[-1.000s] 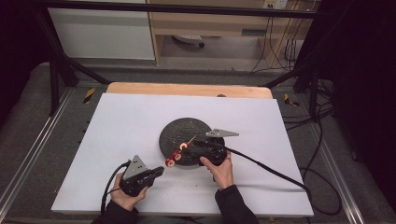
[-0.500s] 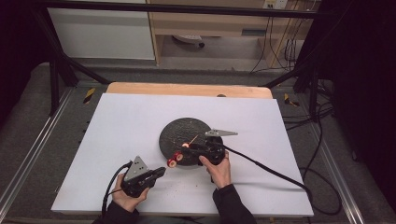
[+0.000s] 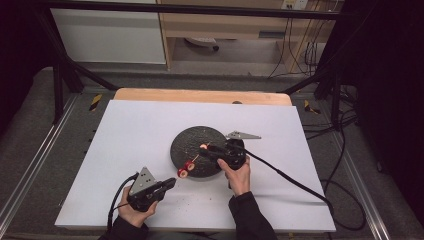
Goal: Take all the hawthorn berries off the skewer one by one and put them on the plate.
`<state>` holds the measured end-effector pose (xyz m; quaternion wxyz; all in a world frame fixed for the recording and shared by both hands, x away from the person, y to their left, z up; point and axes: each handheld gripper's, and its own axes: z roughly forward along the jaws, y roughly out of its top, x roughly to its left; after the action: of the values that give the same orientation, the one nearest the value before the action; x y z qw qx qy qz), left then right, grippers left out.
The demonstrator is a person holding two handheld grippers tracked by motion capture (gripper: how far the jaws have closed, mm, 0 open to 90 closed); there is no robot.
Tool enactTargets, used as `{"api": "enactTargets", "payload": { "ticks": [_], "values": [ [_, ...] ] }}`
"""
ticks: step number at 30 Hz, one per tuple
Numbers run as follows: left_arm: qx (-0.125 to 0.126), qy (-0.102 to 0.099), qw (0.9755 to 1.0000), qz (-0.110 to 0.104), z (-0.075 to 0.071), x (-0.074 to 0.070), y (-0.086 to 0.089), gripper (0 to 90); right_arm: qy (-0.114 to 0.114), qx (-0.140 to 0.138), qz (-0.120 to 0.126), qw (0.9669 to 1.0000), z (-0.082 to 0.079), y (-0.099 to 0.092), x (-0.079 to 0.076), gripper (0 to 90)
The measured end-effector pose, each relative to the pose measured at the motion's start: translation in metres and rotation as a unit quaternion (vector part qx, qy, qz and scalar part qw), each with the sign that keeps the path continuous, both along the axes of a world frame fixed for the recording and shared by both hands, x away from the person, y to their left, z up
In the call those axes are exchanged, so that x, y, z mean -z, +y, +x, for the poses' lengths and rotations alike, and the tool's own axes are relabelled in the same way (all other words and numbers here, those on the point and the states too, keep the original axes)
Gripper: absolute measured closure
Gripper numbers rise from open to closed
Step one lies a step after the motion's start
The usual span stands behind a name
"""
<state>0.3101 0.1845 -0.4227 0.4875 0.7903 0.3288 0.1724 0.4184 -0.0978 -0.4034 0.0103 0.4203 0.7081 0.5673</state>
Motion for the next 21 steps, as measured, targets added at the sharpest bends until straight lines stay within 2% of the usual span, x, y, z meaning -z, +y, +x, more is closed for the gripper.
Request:
{"api": "enactTargets", "payload": {
  "ticks": [11, 21],
  "values": [
    [-0.001, -0.001, 1.0000, -0.003, 0.000, -0.001, 0.003, 88.3, -0.016, 0.038, -0.011, 0.9991, 0.020, -0.015, -0.013, 60.0],
    [-0.006, 0.001, 1.0000, -0.006, 0.001, -0.001, 0.008, 88.3, -0.017, 0.062, -0.026, 0.9976, 0.036, -0.025, -0.018, 60.0]
  ]
}}
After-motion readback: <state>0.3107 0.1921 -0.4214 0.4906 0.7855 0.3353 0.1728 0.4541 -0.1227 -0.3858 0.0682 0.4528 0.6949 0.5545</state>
